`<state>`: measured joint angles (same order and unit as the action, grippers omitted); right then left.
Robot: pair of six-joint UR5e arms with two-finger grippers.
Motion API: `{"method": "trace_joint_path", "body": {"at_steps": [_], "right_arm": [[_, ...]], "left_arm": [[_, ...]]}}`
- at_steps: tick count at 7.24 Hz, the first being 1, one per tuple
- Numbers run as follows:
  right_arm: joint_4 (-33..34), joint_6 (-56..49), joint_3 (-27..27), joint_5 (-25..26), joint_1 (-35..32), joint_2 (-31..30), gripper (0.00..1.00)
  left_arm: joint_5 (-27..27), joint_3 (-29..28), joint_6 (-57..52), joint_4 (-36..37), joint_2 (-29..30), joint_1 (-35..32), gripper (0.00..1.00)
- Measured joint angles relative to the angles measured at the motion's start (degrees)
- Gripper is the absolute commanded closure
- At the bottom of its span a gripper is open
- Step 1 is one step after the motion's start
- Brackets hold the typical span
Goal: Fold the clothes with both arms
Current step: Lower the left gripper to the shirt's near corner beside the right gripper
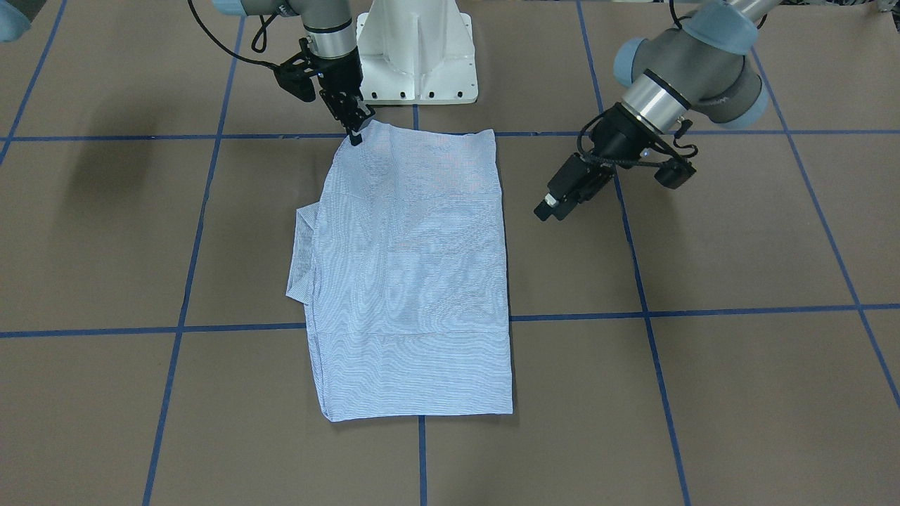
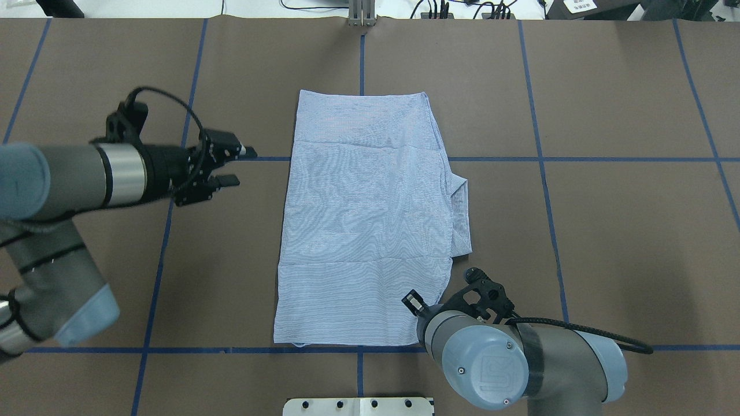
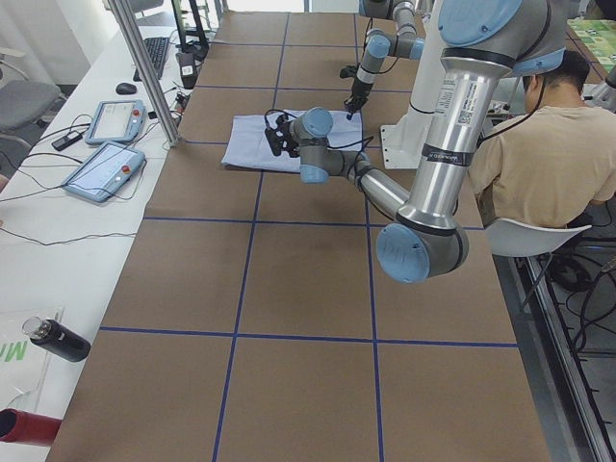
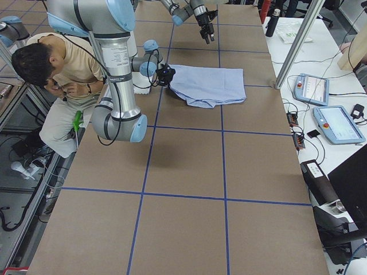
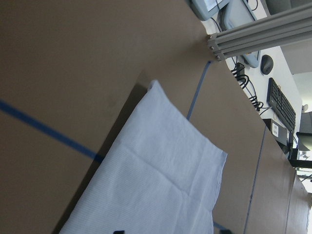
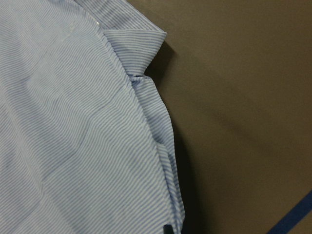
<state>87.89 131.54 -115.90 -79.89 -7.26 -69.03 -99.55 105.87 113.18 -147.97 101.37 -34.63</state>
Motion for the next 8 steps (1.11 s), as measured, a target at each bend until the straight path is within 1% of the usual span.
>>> {"method": "trace_joint_path", "body": {"at_steps": [1,2,3,5,7,8], "right_arm": [[0.00,-0.03,-0.02,-0.02,0.01,-0.06,1.00],[0.00,-0.04,-0.02,-0.06,0.00,-0.11,1.00],[0.00,-0.03,-0.05,-0.08,-0.01,-0.13,1.00],[0.00,-0.03,-0.10,-0.05,0.00,-0.14,1.00],[-0.04,-0.05,-0.11,-0.07,-0.01,-0.14,1.00],[-0.02,-0.05,-0.19,-0.05,-0.03,-0.14,1.00]], "left_arm": [[6.99,2.42,2.02,0.42,-3.25,7.17,0.29],[13.02,3.18,3.46,2.15,-4.55,13.32,0.29],[17.54,3.52,5.10,5.05,-4.92,18.23,0.29],[22.35,3.21,7.35,7.97,-4.81,24.35,0.29],[24.03,2.79,7.85,9.77,-4.61,27.65,0.29],[24.22,2.60,7.92,10.08,-4.53,28.49,0.32]]}}
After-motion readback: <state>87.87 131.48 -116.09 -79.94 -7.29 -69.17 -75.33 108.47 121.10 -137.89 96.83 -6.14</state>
